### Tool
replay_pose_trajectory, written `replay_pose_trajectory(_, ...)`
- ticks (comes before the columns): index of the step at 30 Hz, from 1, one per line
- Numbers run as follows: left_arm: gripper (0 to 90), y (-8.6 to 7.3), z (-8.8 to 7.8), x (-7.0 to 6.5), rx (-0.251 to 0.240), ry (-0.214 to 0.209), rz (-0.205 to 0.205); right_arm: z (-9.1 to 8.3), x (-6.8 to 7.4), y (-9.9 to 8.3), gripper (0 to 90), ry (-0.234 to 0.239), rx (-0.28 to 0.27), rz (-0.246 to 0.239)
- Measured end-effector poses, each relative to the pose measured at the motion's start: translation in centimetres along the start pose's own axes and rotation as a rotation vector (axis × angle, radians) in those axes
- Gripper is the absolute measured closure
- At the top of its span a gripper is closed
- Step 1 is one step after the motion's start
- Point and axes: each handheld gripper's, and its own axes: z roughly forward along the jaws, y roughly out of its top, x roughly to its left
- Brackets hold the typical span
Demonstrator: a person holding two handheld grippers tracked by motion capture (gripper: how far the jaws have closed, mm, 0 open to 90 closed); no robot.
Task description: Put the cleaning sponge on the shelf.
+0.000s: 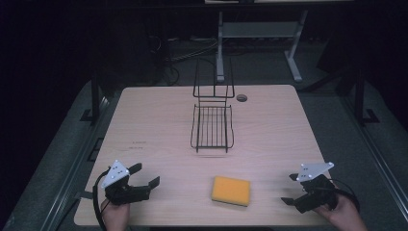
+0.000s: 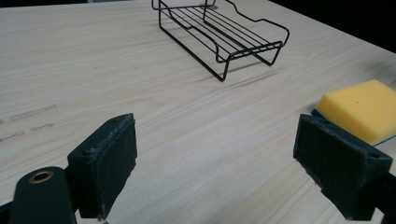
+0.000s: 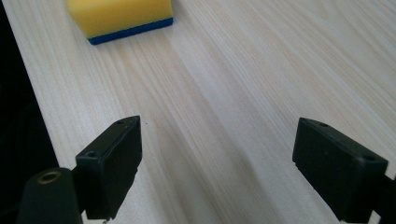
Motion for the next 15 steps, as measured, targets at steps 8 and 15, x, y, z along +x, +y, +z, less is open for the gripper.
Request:
replay_pose_trajectory(8, 12.8, 0.0, 0.1, -0.1, -0.004, 0.000, -0.004, 0.3, 0.2, 0.4, 15.5, 0.009, 0.004, -0.008)
replay_pose_trajectory(15, 12.8, -0.1, 0.1, -0.1, 0.009, -0.004, 0.014, 0.7, 1.0, 1.5, 15.5, 0.027, 0.016, -0.043)
